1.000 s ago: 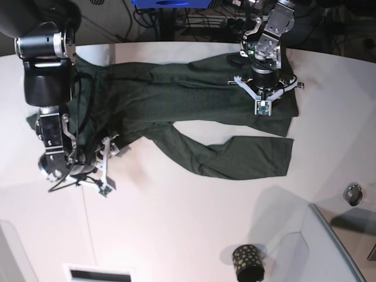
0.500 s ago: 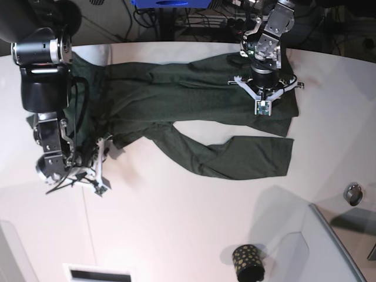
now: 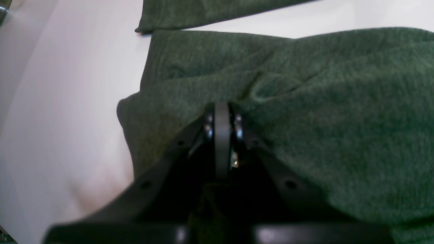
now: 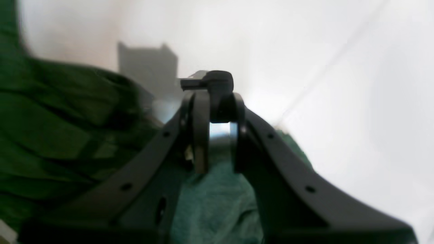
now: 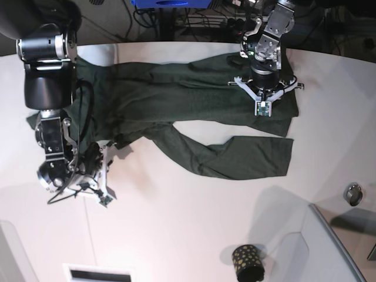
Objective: Layout the t-shirt on the table in an organized manner, then fold the t-shirt properly
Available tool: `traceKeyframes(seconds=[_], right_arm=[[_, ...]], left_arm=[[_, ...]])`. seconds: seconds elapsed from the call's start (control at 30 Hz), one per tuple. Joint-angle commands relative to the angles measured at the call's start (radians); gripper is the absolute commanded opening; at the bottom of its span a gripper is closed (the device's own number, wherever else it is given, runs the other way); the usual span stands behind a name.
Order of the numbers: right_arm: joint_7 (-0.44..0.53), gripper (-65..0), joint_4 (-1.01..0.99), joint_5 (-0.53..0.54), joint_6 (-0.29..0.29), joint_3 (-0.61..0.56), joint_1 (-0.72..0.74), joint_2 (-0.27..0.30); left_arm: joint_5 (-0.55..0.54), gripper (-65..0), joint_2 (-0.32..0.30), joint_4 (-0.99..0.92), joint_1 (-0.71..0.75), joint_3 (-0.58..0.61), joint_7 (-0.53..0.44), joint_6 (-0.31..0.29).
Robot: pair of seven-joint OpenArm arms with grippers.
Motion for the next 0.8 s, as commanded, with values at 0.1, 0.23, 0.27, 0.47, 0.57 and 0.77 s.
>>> traceKeyframes(seconds=[0.1, 0.23, 0.27, 0.47, 0.57, 0.77], right_arm=[[-0.1, -60.8, 0.184, 0.001, -0.005, -0.001, -0.004, -0.02], [-0.238, -60.8, 0.394, 0.001, -0.005, -0.059, -0.073, -0.063], [-0.269, -60.8, 0.442, 0.001, -0.005, -0.079, -0.093, -0.072], [-0.388, -60.8, 0.586, 0.003, -0.005, -0.244, -0.165, -0.089], [-0.447, -60.8, 0.589, 0.083, -0.005, -0.298, -0.177, -0.089], [-0.534, -60.8, 0.597, 0.376, -0.005, -0.298, -0.177, -0.085]], left_arm=[[-0.036, -65.0, -0.004, -0.005, 0.008, 0.001, 0.061, -0.019], [-0.036, -65.0, -0.002, -0.003, 0.006, -0.001, 0.061, -0.019], [-0.036, -65.0, -0.002, 0.0, 0.006, -0.001, 0.061, -0.019], [-0.036, -65.0, -0.002, 0.003, 0.006, -0.001, 0.061, -0.019], [-0.036, -65.0, -0.002, 0.001, 0.006, -0.001, 0.061, -0.019], [-0.036, -65.0, -0.002, 0.001, 0.006, -0.001, 0.061, -0.019]])
